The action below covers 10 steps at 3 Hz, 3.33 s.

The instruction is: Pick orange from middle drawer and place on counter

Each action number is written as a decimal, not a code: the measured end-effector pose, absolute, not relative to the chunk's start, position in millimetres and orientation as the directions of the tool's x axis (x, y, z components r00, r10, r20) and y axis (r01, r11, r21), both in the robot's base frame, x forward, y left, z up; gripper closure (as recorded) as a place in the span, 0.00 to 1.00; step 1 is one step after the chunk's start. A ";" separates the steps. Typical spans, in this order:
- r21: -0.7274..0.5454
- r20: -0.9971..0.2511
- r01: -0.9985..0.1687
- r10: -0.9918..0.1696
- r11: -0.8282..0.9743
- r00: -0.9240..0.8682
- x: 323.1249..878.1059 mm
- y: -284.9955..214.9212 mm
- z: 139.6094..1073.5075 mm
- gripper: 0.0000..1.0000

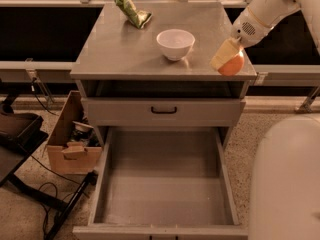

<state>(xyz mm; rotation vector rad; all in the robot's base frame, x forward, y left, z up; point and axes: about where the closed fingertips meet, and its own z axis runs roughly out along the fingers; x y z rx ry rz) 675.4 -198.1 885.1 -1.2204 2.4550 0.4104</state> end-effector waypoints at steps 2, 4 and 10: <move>0.008 -0.665 -0.654 -0.484 0.756 -0.568 740.5 -223.3 966.3 1.00; -0.025 -0.701 -0.651 -0.478 0.759 -0.530 747.2 -219.9 985.3 1.00; 0.145 -0.826 -0.374 -0.097 0.916 -0.556 919.1 -176.3 868.7 1.00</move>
Offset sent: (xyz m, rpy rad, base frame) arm 0.1626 -0.1063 0.2604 0.2711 -0.5767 -0.4137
